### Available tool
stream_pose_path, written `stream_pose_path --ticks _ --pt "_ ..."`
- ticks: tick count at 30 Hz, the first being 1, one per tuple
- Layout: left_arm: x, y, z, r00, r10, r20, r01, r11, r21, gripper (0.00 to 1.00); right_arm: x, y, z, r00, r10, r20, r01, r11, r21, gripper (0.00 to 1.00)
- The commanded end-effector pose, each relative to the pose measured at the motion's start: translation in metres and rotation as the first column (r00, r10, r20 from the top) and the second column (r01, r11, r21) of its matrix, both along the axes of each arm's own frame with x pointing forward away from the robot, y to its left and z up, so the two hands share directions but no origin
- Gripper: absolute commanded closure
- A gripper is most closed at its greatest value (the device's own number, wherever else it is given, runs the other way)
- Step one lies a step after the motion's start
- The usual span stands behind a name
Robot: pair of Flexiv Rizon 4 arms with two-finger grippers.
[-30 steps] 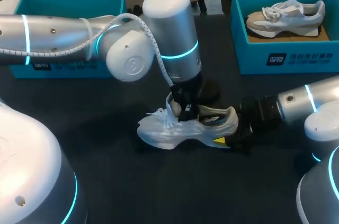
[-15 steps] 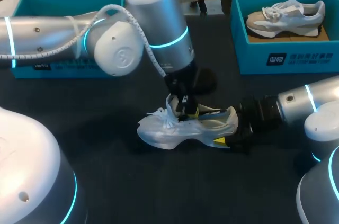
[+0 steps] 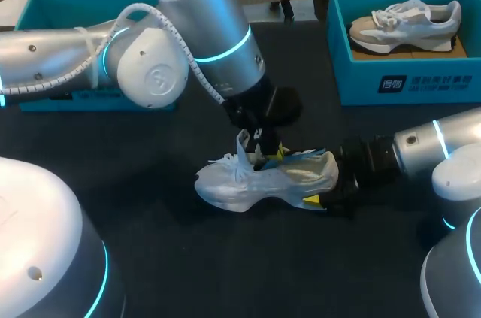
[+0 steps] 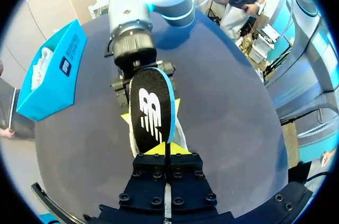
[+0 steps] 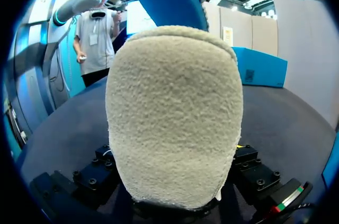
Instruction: Take the shoe out of the shoebox, open the shoe tongue, remove and reinsert the insole, then place the shoe into the shoebox
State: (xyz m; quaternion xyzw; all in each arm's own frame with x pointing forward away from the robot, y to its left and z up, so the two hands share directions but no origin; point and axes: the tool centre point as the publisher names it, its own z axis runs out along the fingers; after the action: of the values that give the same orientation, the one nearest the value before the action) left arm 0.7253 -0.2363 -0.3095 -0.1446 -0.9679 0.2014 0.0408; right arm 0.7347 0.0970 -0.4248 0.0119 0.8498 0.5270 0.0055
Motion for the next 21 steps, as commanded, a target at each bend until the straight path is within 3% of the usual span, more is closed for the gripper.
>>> stream_pose_path --ticks 1,13,15,17,21 --pt "0.003 -0.012 0.001 1.0 -0.011 -0.007 0.011 1.0 -0.011 1.0 0.0 0.002 -0.005 1.0 -0.002 0.0 0.002 1.0 -0.003 1.0" --pt "0.002 -0.028 -0.01 0.999 -0.033 0.018 0.033 0.999 -0.038 1.0 0.0 0.002 -0.005 1.0 -0.002 0.0 0.002 1.0 -0.003 1.0" --pt "0.0 -0.027 -0.008 0.999 -0.037 0.032 0.039 0.998 -0.054 0.69 0.0 0.002 -0.005 1.0 -0.002 0.0 0.002 1.0 -0.003 1.0" --pt "-0.002 -0.027 -0.006 0.998 -0.035 0.044 0.038 0.997 -0.066 0.76 0.0 0.002 -0.005 1.0 -0.002 0.0 0.002 1.0 -0.003 1.0" --pt "-0.006 -0.026 -0.002 0.996 -0.028 0.084 0.036 0.995 -0.088 0.63 0.0 0.002 -0.005 1.0 -0.002 0.0 0.002 1.0 -0.003 1.0"
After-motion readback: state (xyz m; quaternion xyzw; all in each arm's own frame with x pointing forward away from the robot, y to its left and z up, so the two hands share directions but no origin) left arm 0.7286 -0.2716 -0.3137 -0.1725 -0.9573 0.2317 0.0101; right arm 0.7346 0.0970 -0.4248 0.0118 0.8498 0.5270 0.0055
